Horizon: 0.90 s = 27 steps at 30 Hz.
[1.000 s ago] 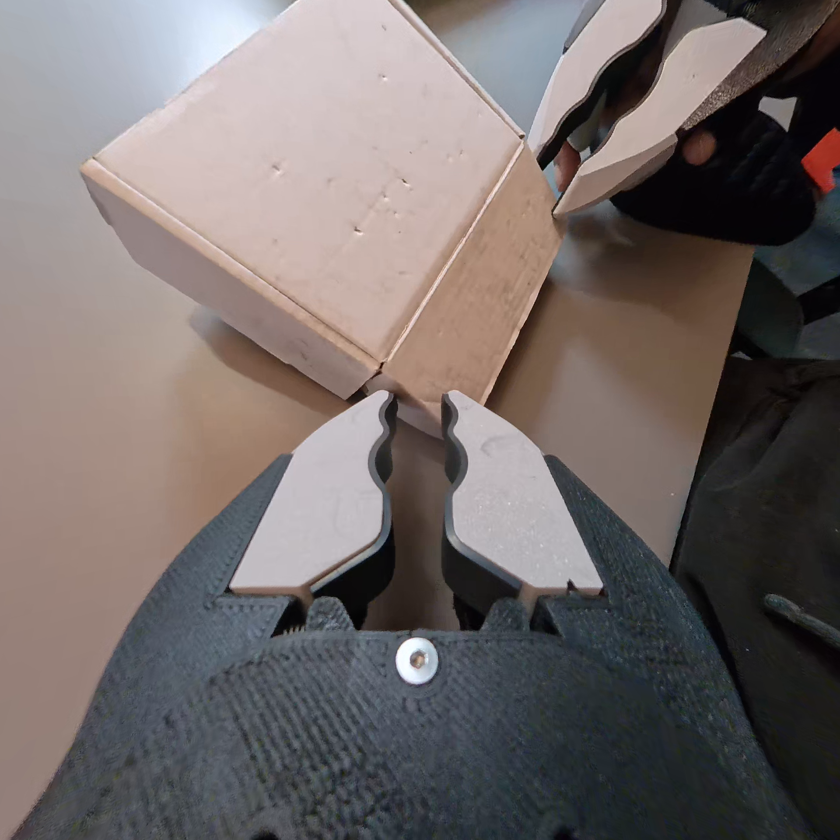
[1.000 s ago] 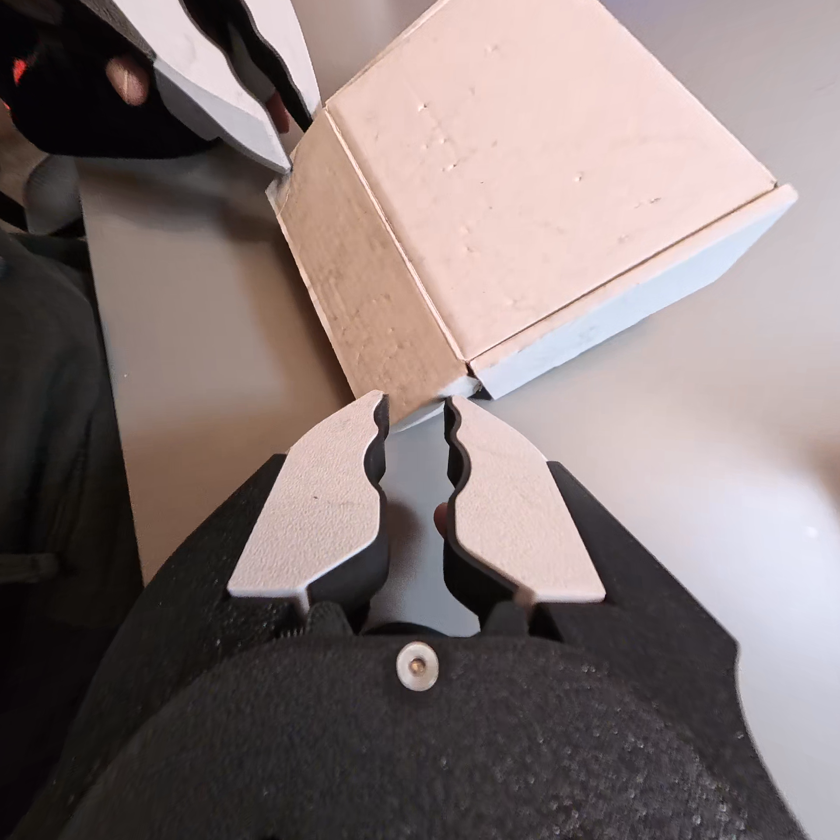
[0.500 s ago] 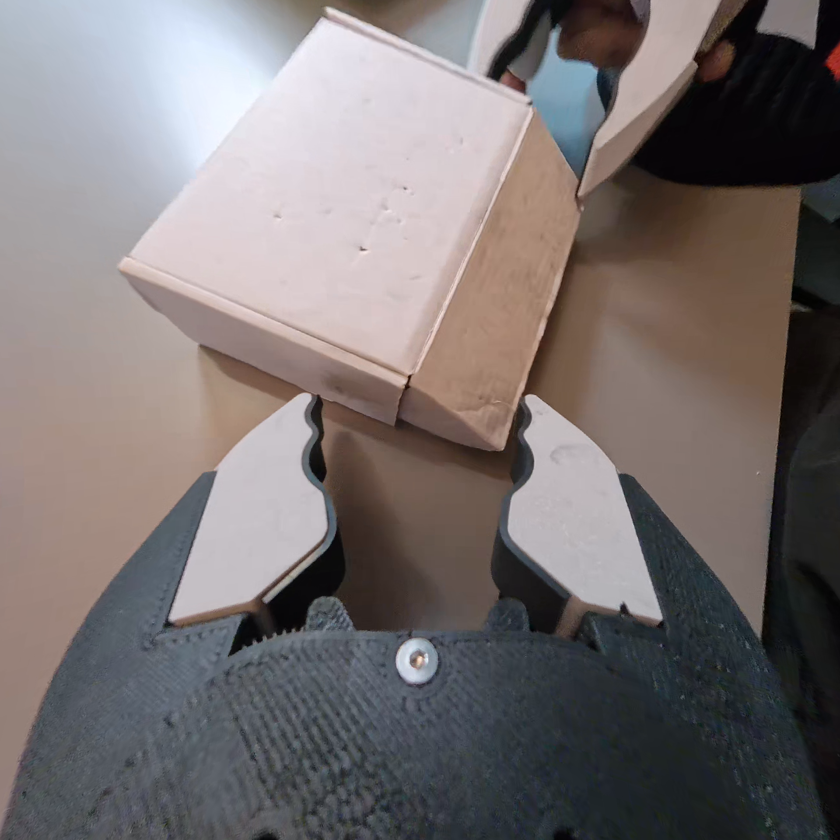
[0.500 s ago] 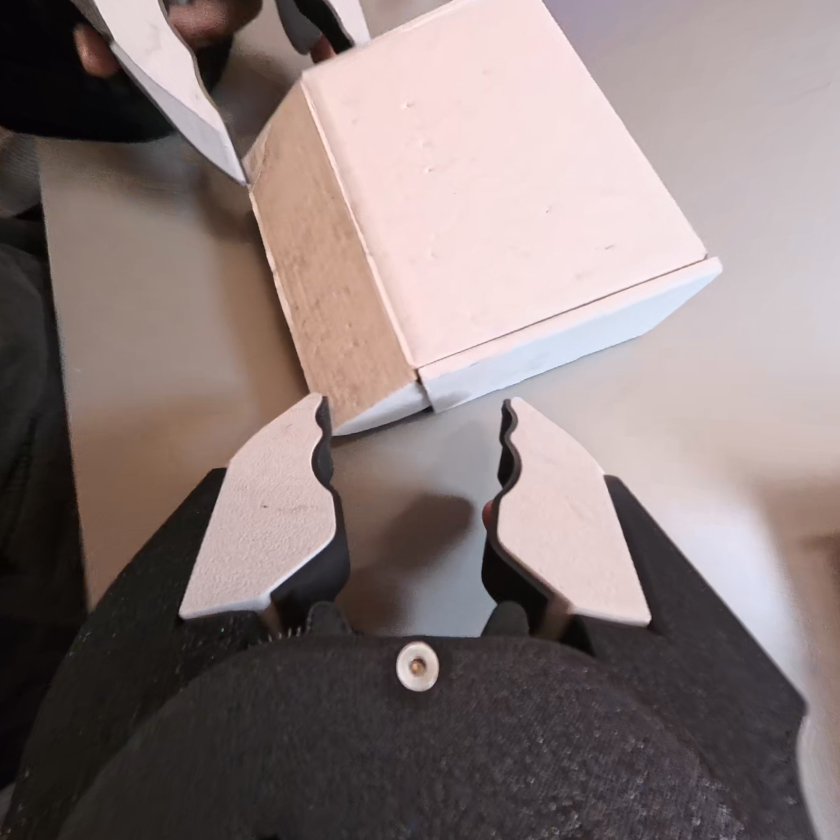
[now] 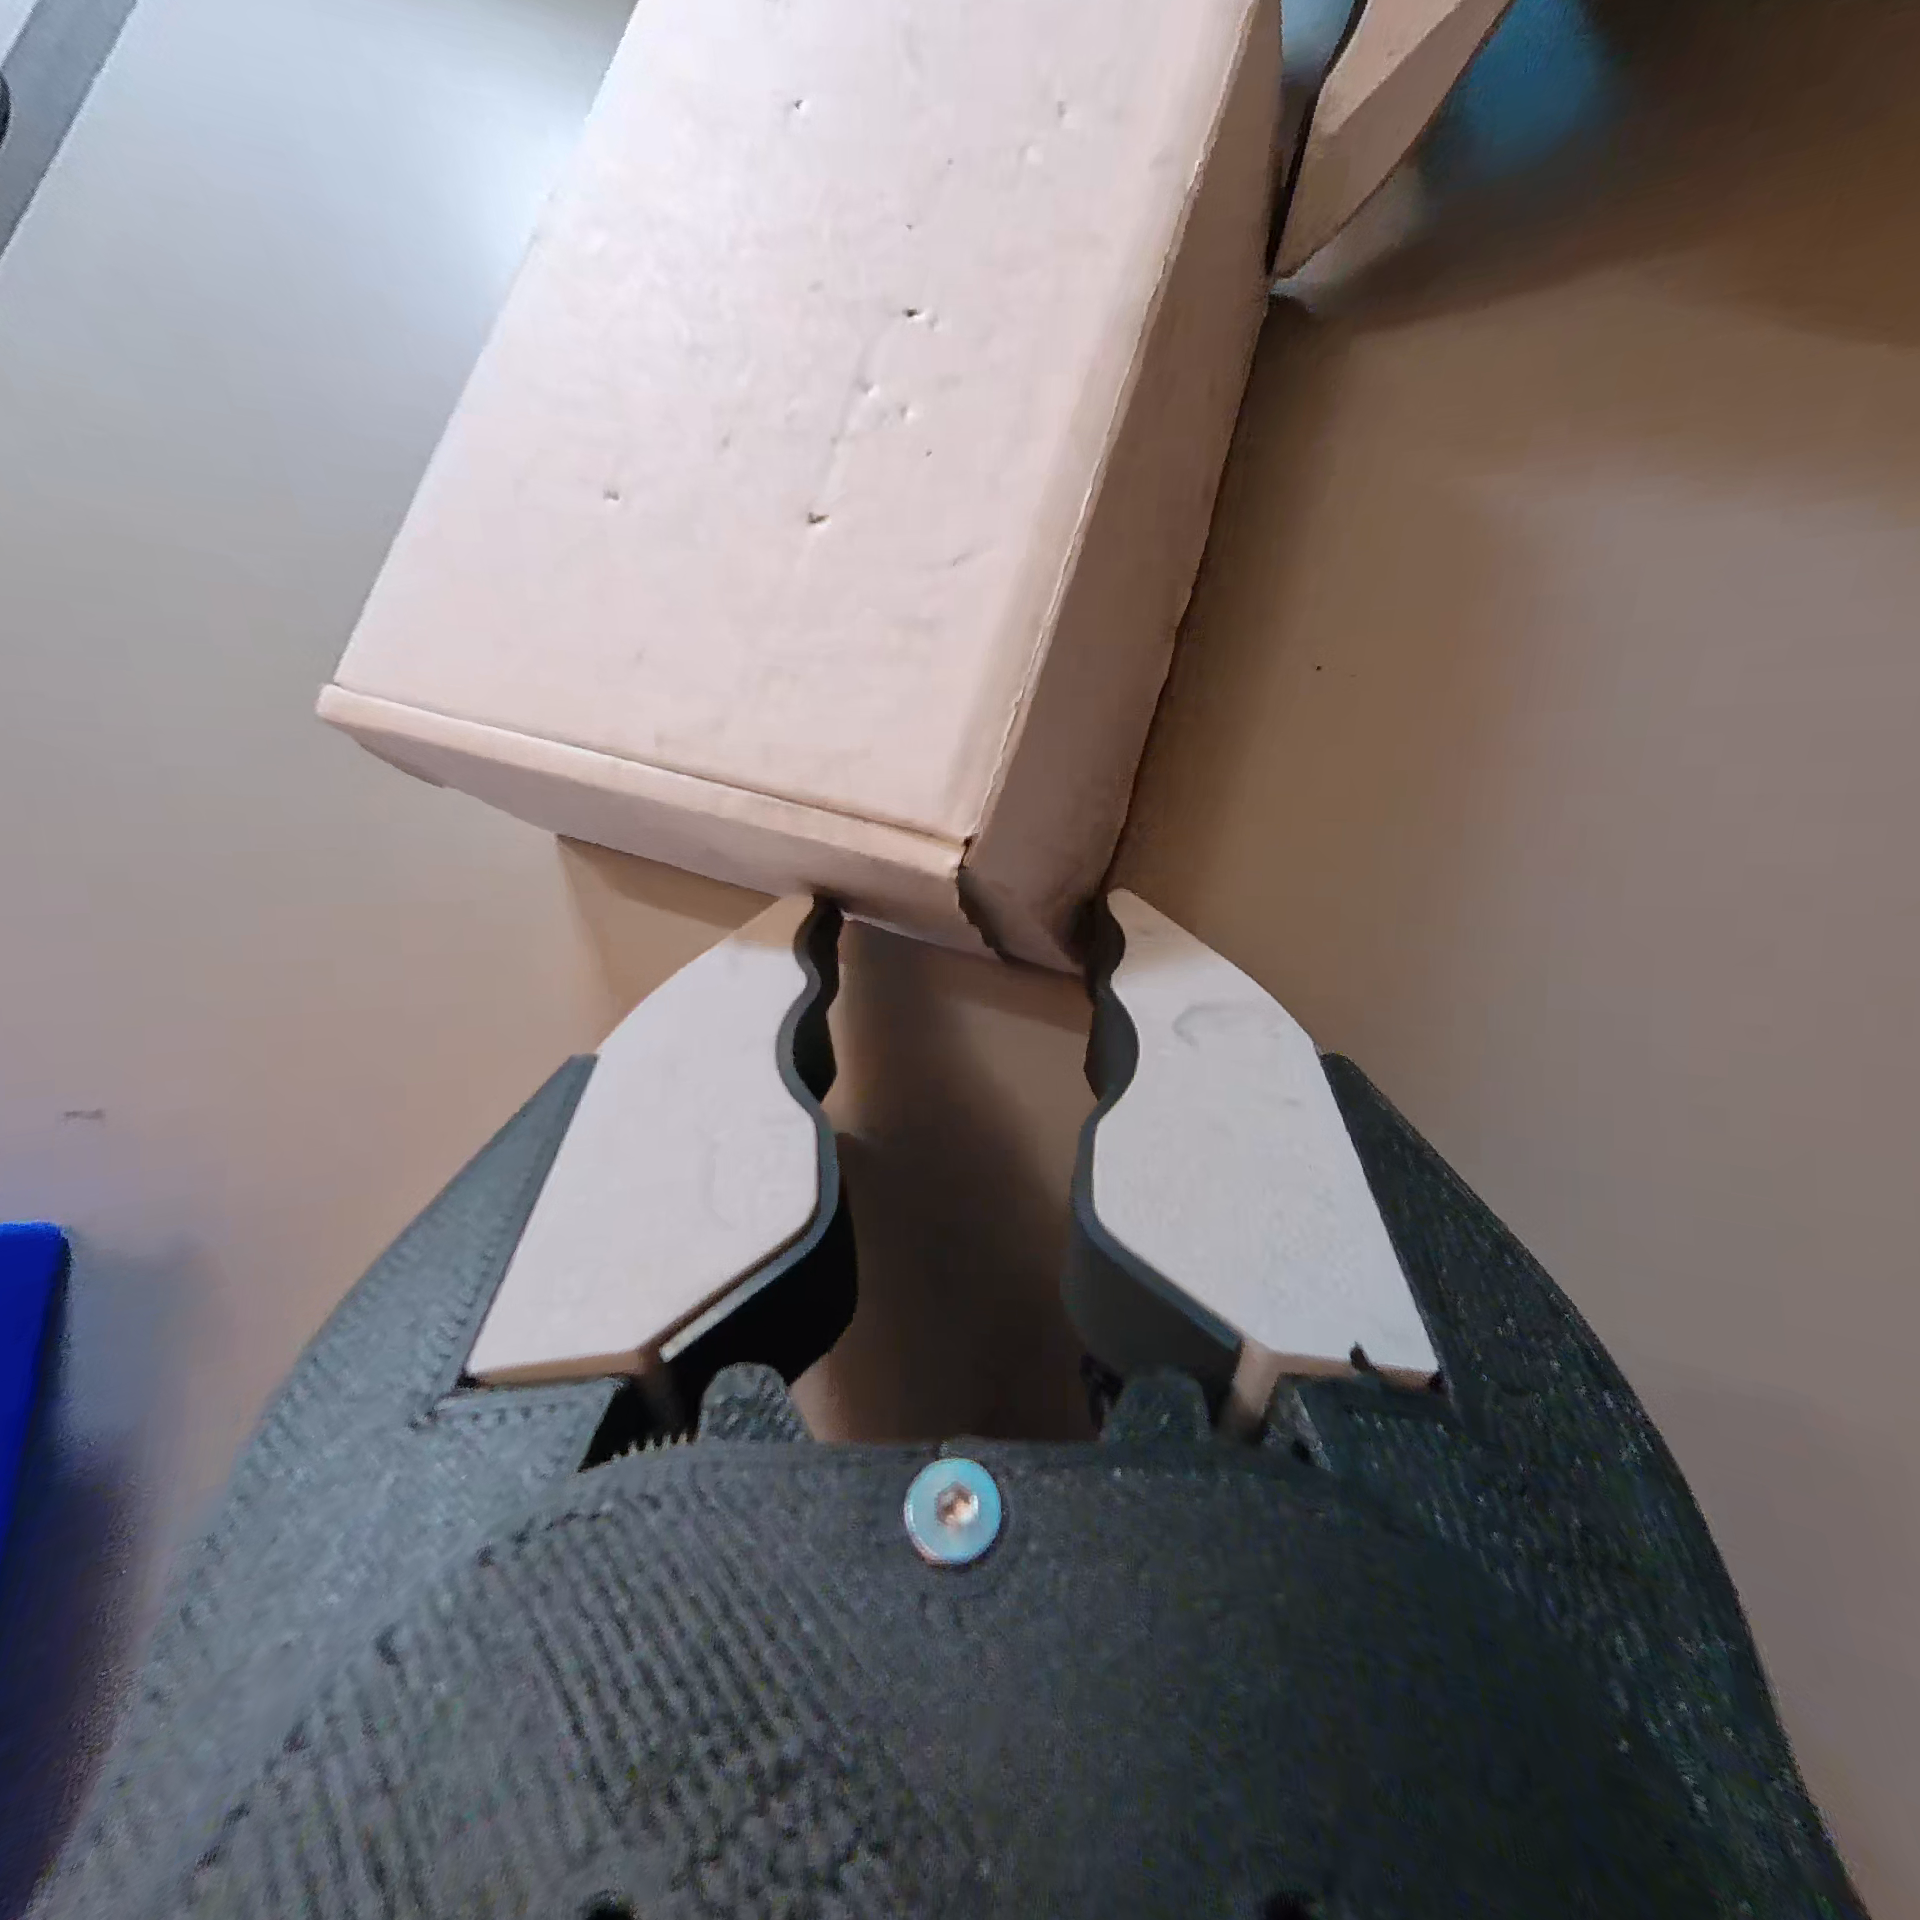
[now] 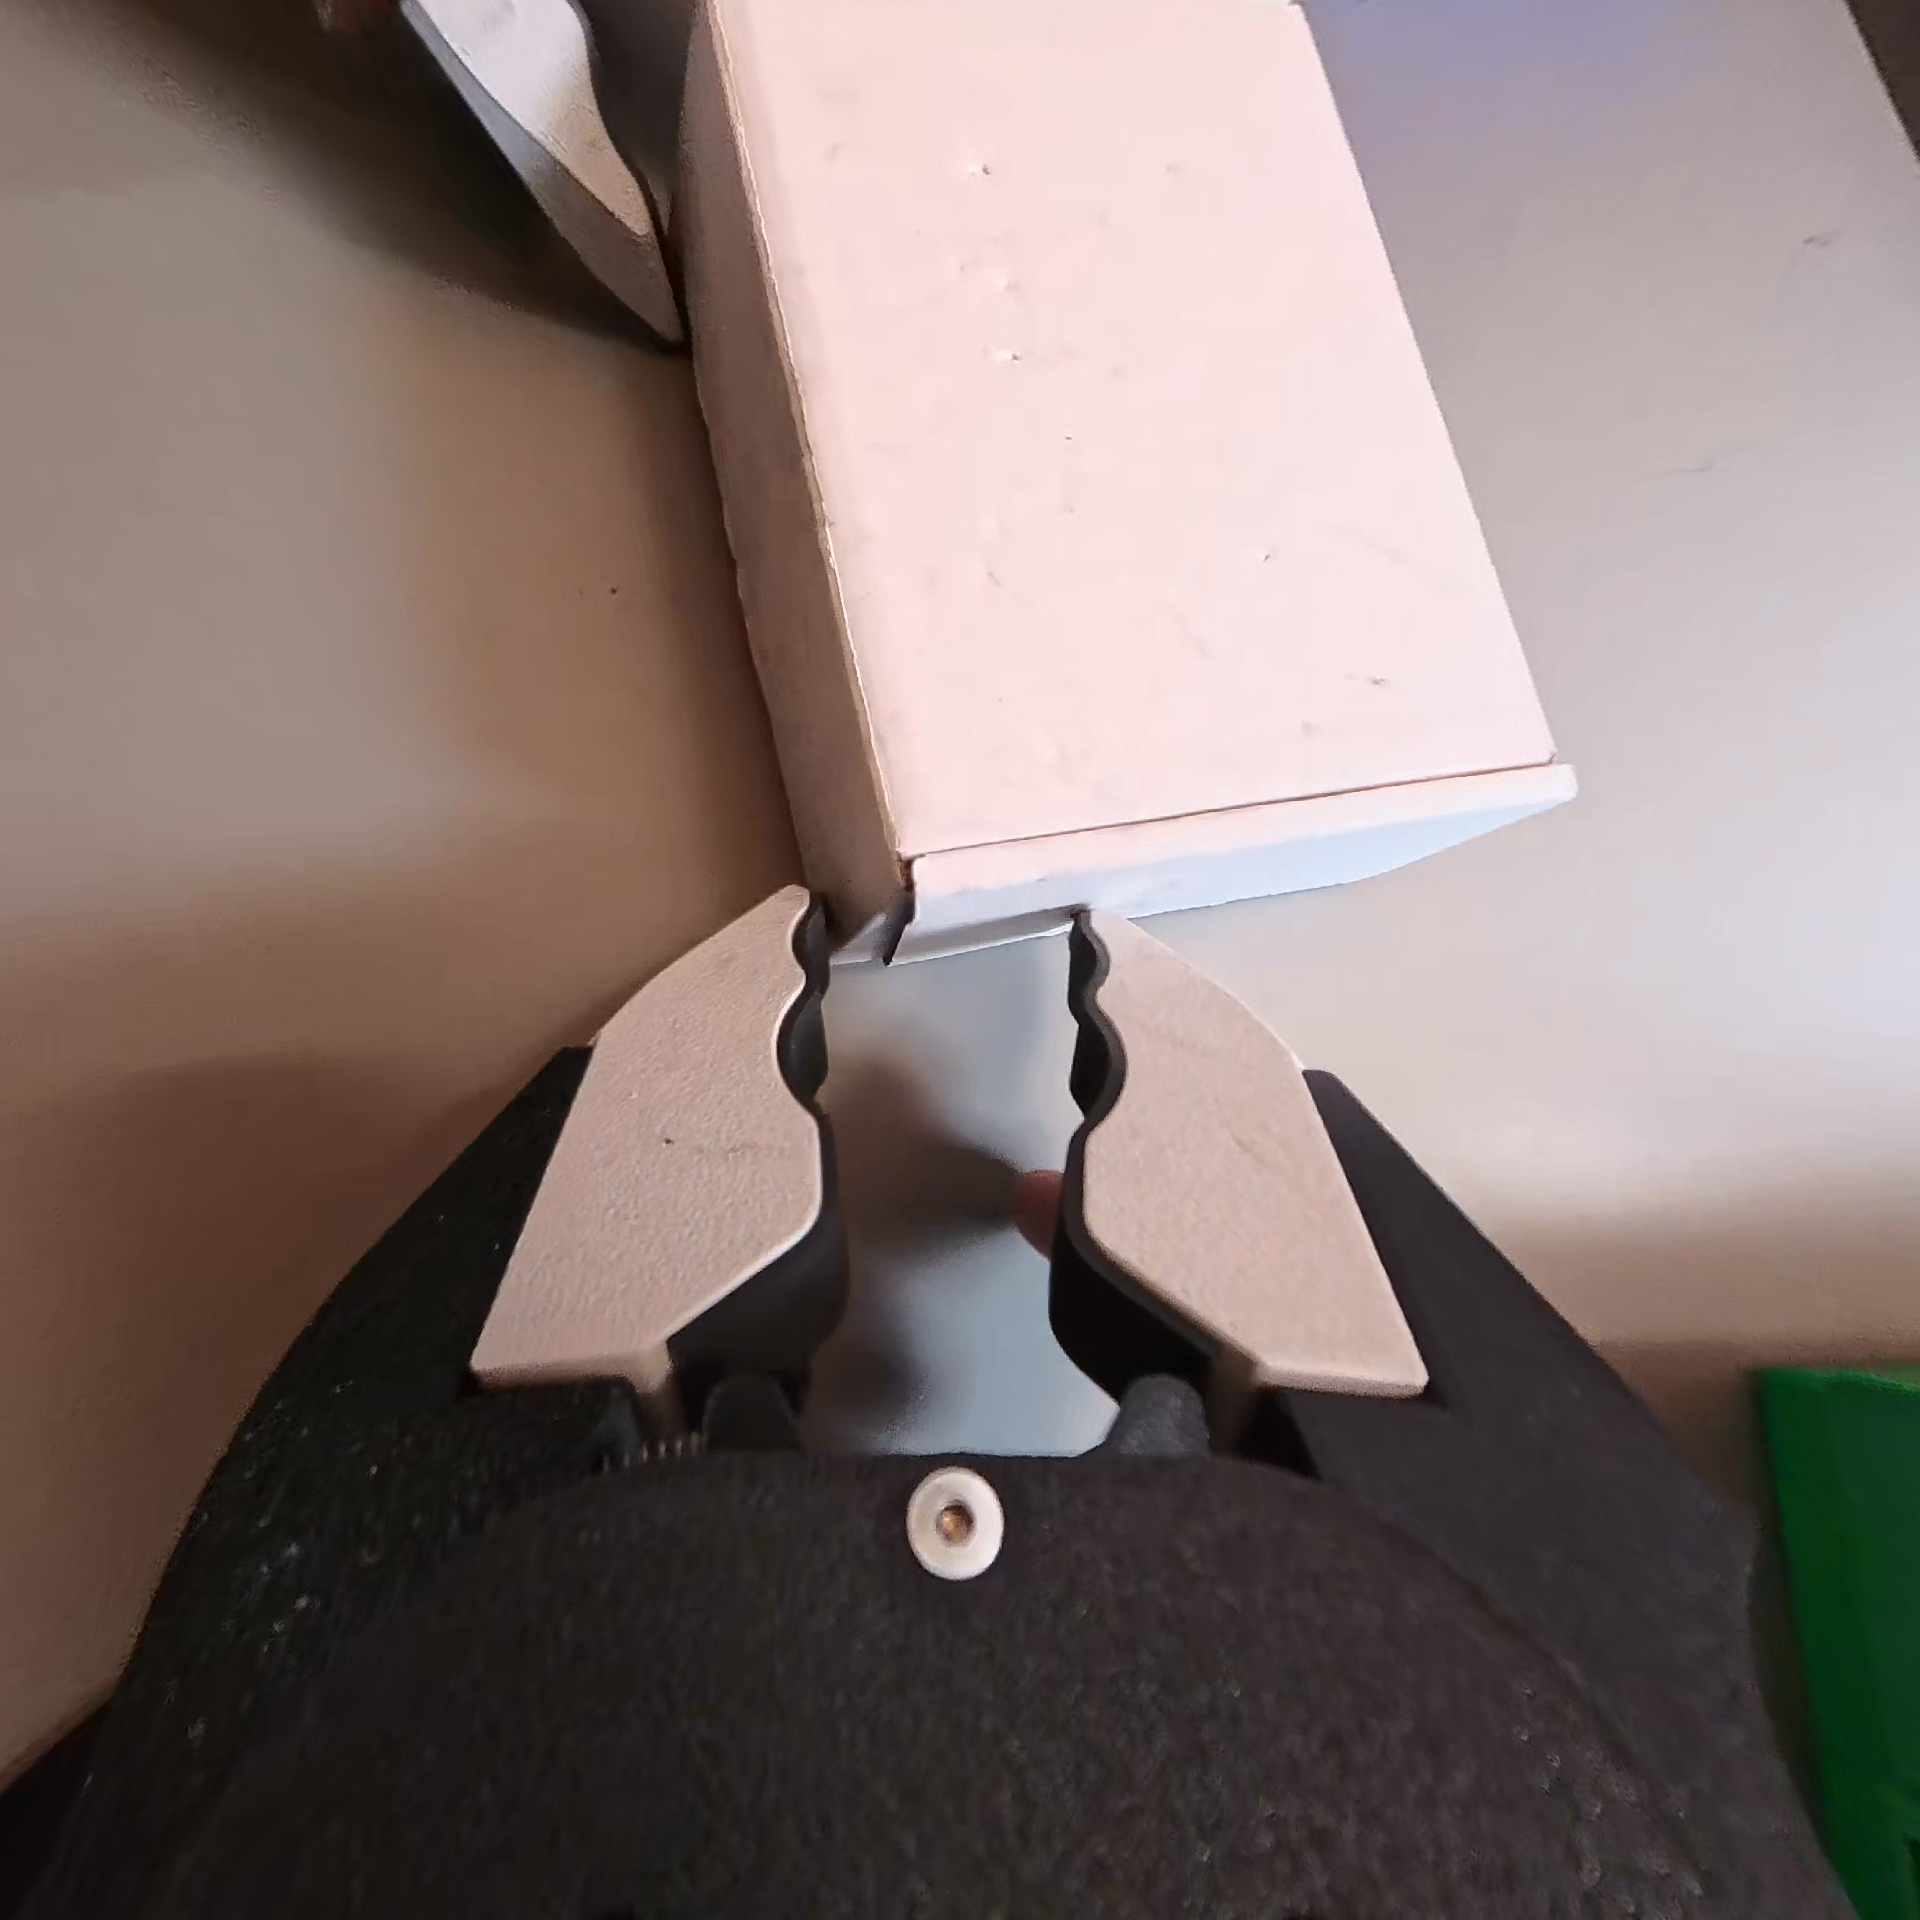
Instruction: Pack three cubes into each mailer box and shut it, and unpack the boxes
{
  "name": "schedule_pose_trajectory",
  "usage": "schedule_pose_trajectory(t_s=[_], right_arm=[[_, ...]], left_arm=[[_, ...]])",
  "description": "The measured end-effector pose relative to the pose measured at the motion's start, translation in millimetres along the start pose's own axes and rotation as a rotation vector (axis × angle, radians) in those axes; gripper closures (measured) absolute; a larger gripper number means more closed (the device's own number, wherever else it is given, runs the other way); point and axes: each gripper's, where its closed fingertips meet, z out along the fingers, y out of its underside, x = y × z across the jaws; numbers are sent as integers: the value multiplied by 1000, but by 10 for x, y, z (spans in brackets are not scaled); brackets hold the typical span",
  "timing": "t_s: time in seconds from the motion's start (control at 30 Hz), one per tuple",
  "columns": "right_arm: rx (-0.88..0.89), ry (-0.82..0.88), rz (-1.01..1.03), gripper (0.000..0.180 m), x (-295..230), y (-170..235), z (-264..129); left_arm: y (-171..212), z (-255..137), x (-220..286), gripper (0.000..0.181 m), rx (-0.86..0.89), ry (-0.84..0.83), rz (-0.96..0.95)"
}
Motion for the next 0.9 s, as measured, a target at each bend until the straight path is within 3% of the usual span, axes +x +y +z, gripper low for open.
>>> schedule_pose_trajectory(t_s=[0.23, 0.5, 0.53, 0.6, 0.73, 0.9], right_arm=[[-9, 78, -9, 146, 57, 21, 8], [-6, 66, 31, 145, 28, 19, -74], [-22, 54, 38, 132, 24, 8, -130], [-53, 58, 46, 113, 71, -61, -279], [-115, 83, 18, 92, 219, -408, -436], [-321, -5, -97, 77, 288, -693, -83]], left_arm=[[-15, 50, -92, 148, 33, -51, -17], [-3, 36, -54, 143, 17, 1, -96], [-5, 15, -56, 129, 27, 2, -113], [-14, -49, -38, 119, 51, 18, -147], [-129, -156, -87, 116, 126, -5, -157], [-343, -344, -188, 116, 258, -65, -161]])
